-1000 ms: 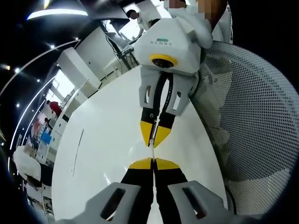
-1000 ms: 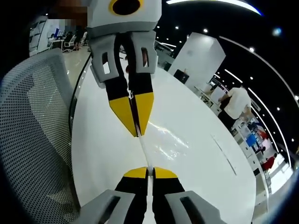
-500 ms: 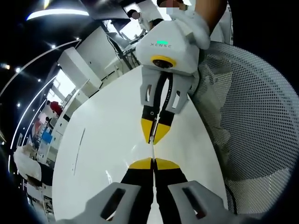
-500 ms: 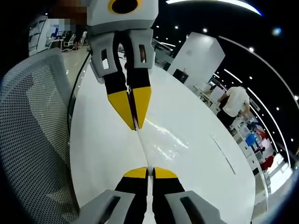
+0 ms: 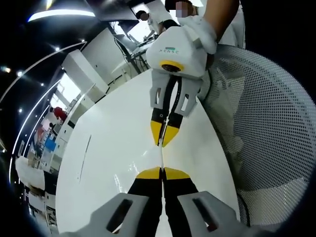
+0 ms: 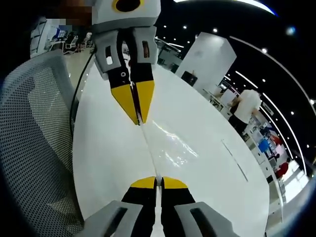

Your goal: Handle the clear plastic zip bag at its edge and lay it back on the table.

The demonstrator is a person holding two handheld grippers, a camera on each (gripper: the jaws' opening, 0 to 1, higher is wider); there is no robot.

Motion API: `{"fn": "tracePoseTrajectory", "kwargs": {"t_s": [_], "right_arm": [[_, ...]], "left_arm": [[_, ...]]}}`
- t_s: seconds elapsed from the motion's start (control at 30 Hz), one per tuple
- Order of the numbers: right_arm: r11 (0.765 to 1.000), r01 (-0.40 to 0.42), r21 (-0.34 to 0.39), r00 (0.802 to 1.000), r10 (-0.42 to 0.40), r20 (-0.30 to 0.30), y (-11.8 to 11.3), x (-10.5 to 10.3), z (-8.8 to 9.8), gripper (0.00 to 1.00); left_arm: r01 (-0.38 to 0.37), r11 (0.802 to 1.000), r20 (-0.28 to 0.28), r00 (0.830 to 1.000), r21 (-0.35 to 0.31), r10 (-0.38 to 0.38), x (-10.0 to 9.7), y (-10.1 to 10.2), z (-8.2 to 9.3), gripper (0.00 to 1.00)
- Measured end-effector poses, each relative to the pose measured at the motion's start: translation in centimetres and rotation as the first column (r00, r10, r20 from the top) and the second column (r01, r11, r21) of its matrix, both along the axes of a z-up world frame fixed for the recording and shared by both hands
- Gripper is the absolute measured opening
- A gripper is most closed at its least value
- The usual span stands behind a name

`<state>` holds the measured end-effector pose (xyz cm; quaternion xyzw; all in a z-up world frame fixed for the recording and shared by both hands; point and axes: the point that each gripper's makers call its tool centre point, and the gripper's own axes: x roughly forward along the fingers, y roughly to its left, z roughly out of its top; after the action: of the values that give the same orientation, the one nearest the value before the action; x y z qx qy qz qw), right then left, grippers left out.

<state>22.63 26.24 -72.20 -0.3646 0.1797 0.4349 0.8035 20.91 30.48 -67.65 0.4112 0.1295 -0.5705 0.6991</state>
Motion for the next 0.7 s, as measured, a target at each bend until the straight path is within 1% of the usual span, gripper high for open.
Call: {"fn": "tracePoseTrajectory", "kwargs": {"t_s": [0.43, 0.7], "right_arm": [[1.000, 0.015, -0.004, 1.000, -0.015, -0.008, -0.8, 0.1, -0.3, 0.00], [1.000, 0.023, -0.007, 1.000, -0.023, -0.011, -1.3, 0.2, -0.7, 0.00]], "left_arm": [[-0.005, 1.000, -0.011, 1.000, -0.003, 0.005, -0.1, 0.4, -0.1, 0.00], [-0.012, 1.000, -0.006, 1.000, -0.004, 0.012, -0.2, 0.7, 0.2, 0.00]]}}
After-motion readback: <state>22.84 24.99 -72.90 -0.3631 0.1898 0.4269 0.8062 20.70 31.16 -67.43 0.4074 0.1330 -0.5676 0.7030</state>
